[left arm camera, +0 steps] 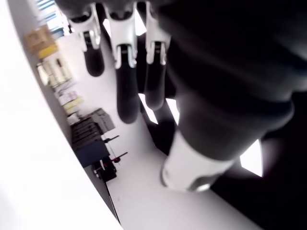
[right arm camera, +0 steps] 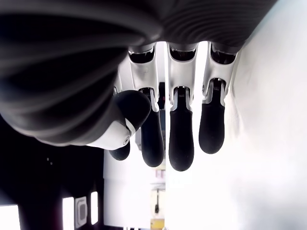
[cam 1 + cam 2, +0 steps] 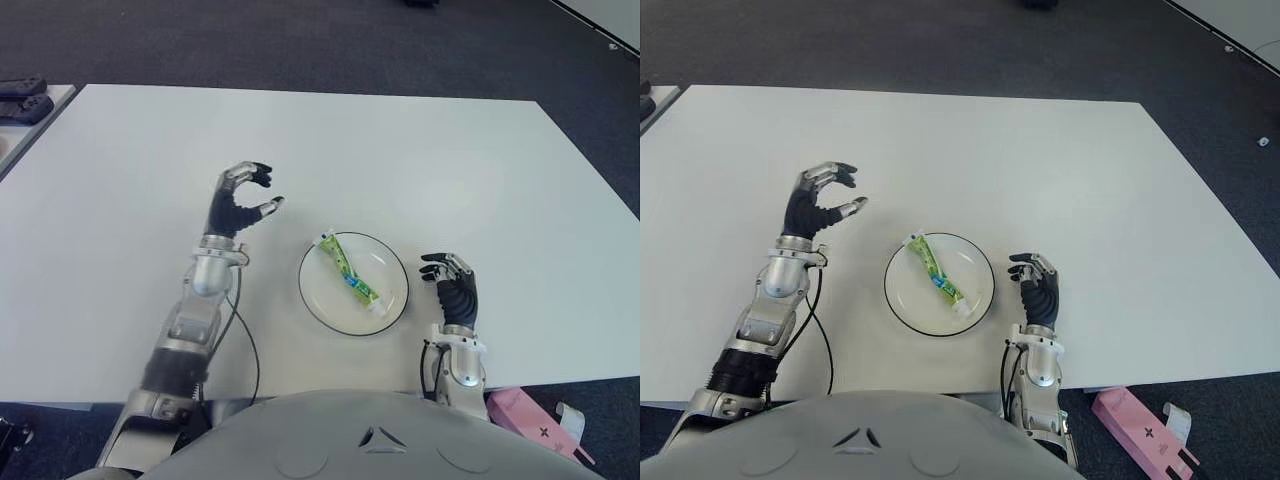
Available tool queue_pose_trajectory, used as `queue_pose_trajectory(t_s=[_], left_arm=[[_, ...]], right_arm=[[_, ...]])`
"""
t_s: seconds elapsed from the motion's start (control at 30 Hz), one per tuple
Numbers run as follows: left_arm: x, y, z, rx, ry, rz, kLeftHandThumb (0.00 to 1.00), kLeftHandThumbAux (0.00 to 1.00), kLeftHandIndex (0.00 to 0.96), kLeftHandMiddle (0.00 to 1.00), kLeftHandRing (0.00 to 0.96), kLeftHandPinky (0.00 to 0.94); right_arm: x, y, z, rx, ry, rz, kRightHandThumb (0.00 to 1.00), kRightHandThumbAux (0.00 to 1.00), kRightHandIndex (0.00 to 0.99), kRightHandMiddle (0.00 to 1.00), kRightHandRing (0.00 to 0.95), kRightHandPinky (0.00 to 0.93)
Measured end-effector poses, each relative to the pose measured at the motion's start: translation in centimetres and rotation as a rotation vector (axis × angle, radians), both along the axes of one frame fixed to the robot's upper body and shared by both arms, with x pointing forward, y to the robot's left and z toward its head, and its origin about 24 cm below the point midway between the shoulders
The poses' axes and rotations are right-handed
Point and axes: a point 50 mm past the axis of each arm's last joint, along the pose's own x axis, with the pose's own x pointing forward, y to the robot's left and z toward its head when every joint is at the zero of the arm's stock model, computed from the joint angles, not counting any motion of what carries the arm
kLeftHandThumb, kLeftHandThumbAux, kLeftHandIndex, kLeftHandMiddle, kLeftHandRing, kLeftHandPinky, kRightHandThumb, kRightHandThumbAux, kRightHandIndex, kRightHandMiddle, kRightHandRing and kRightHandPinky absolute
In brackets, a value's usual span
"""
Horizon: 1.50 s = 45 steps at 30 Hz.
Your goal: Put the toothpaste on the table into the plate.
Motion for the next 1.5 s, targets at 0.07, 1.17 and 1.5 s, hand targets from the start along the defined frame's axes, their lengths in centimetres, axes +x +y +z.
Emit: queue_pose_trajectory(t_s=[0.07, 1.17, 1.5], left_arm=[[-0.2, 0.7, -0.6, -0.047, 0.04, 0.016, 0.381, 0.898, 0.497, 0.483, 0.483, 0.495], [-2.0, 1.7, -5.4, -0.31, 0.14, 0.075, 0.711, 0.719, 0.436, 0.488, 0.493, 0.489], [-2.8, 1.8, -6.1, -0.34, 0.151, 0.119, 0.711, 0.72, 0.435, 0.488, 0.483, 0.471]], right_arm=[[0.0, 0.0, 0.0, 0.0, -0.001, 0.0, 0.84, 0.685, 0.445, 0.462, 0.52, 0.512], [0.9, -0.4, 0.2, -0.018, -0.013, 0.021, 0.838, 0.686, 0.436, 0.465, 0.518, 0.507], [1.0, -0.5, 0.4, -0.034, -0.02, 0.031, 0.84, 0.685, 0.448, 0.46, 0.527, 0.529]])
